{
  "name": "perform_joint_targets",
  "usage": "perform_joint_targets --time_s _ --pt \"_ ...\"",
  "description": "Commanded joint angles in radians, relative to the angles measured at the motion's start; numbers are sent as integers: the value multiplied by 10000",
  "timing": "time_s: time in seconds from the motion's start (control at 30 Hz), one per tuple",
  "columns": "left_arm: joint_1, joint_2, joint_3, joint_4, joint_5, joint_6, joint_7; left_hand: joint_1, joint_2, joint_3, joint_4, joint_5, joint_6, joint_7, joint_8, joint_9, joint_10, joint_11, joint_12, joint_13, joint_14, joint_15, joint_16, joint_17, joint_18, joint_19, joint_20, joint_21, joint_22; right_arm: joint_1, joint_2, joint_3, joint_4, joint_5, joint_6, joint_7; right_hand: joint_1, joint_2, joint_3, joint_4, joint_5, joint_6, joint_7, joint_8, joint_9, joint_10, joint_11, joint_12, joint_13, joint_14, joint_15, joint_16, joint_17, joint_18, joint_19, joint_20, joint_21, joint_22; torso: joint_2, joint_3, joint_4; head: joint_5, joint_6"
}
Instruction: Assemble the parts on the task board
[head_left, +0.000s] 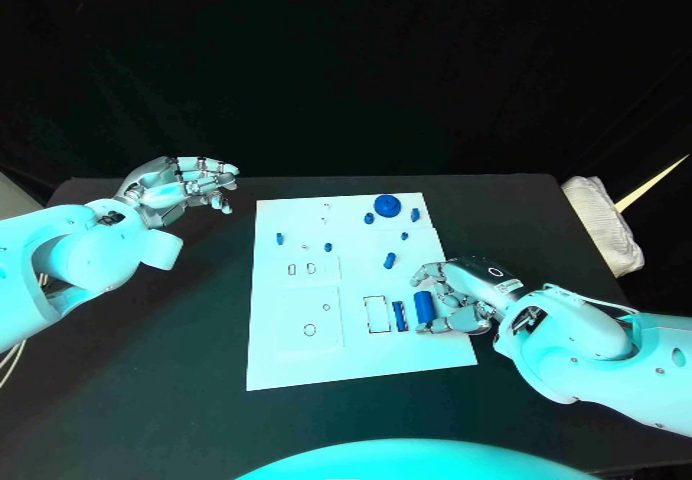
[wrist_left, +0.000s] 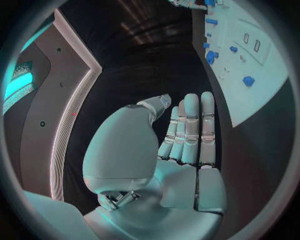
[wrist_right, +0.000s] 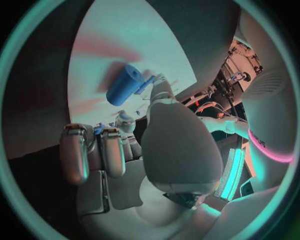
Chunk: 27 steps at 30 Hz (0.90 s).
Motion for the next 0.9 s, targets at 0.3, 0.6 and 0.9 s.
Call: perform_joint_targets --time_s 0.3,0.6,0.9 --pt "2 1 7 27 -33 172 63 -75 -4 4 -64 -35 -78 257 37 -9 -82 -2 39 -17 -31 61 59 -14 136 58 31 -60 -17 9 271 2 190 324 199 646 375 492 894 -65 -109 975 -326 176 69 909 -315 349 748 923 -327 79 2176 -111 907 -321 398 2486 -1 -13 7 -12 -57" --pt "2 -15 7 43 -37 183 58 -75 -4 4 -64 -35 -78 257 37 -9 -82 -2 39 -17 -31 61 59 -14 136 58 31 -60 -17 10 614 2 39 -122 636 -84 274 423 912 -40 -90 978 -309 132 48 933 -304 347 766 950 -327 138 2268 -128 929 -335 483 2508 9 -16 11 1 -61" --pt "2 -26 7 52 -38 197 48 -75 -4 4 -64 -35 -78 257 37 -9 -82 -2 39 -17 -31 61 59 -14 136 58 31 -60 -17 9 803 3 -69 -490 1079 -578 115 241 967 -41 -83 871 -243 -11 -13 807 -246 251 648 989 -285 228 2404 -131 931 -318 493 2511 3 -8 11 -3 -90"
